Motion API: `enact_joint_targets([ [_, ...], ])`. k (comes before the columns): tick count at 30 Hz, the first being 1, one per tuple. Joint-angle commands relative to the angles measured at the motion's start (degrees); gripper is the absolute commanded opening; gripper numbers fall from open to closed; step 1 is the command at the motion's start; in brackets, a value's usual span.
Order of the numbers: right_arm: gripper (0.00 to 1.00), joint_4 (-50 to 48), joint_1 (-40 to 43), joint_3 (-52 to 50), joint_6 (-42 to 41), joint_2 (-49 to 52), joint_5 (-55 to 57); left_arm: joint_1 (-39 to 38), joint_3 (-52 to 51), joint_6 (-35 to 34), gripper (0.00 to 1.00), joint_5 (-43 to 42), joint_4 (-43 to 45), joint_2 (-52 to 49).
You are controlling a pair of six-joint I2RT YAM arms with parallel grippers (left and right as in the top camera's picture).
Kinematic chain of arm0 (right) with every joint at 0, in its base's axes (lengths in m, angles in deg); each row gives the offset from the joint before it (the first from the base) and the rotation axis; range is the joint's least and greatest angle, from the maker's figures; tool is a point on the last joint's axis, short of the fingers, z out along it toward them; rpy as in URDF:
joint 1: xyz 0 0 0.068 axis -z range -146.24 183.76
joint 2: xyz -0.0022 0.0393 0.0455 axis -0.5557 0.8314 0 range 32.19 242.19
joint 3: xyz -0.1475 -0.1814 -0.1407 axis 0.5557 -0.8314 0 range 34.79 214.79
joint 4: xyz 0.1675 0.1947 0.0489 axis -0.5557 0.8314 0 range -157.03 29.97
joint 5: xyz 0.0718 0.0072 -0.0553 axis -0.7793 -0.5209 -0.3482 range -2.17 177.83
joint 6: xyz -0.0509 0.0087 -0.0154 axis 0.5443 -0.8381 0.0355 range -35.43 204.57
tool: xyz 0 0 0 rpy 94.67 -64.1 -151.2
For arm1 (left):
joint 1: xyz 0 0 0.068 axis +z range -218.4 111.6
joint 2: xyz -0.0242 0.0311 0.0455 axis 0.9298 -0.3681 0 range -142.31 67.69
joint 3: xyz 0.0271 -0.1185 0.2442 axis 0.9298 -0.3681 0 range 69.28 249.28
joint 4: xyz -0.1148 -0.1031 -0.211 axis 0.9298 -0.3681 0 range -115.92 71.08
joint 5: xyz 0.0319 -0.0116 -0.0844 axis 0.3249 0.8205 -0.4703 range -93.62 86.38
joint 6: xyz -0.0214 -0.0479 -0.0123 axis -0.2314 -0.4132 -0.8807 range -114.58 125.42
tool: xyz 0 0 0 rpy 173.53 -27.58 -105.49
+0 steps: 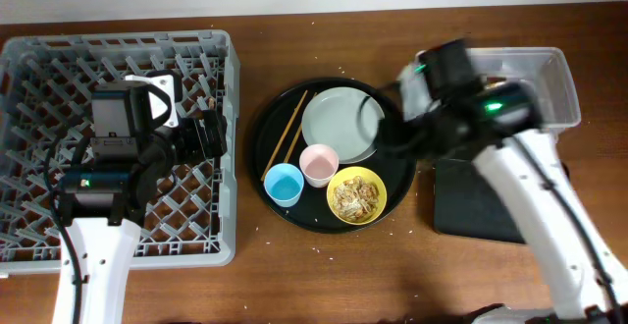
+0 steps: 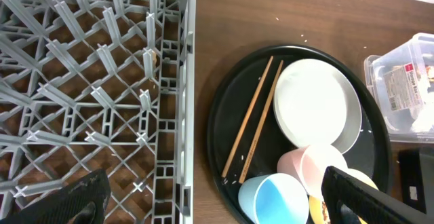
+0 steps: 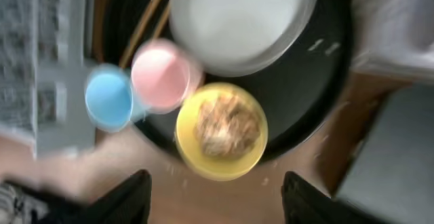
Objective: Sort waste into correct bins and load items into the dishwasher rack
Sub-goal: 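Grasp the white tissue with the right gripper and drop it in the bin, then grasp the pink cup with the right gripper and lift it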
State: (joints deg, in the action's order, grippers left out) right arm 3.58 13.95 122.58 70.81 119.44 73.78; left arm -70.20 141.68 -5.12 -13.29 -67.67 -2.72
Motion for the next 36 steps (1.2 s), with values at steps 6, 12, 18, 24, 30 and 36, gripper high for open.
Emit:
enact_joint_targets([
  [6, 0.58, -28.72, -11.23, -16.63, 0.22, 3.63, 4.44, -0.11, 1.16, 0.07, 0.99, -0.61, 0.0, -0.13],
  [12, 0.46, -37.0, -10.1, -17.88, -6.62, 15.02, 5.2, -0.11, 1.16, 0.07, 0.99, -0.61, 0.0, -0.13],
  [18, 0.04, -36.39, -5.16, -17.33, -6.64, 14.84, -3.37, -0.17, 1.16, -0.17, 0.99, -1.77, -2.1, -0.13],
  [24, 0.04, -35.5, 2.23, -17.27, -6.01, -1.27, -9.9, 7.52, 1.16, -7.04, 0.99, -24.28, 3.34, -0.13],
  [30, 0.04, -52.61, 5.16, -16.74, -1.31, -10.75, -60.94, 13.57, 1.16, -7.5, 0.98, -66.14, 9.2, -0.13],
  [36, 0.04, -57.18, 1.03, -16.74, -3.89, -10.71, -62.34, 3.63, 1.16, -7.45, 0.92, -80.41, 9.29, -0.13],
])
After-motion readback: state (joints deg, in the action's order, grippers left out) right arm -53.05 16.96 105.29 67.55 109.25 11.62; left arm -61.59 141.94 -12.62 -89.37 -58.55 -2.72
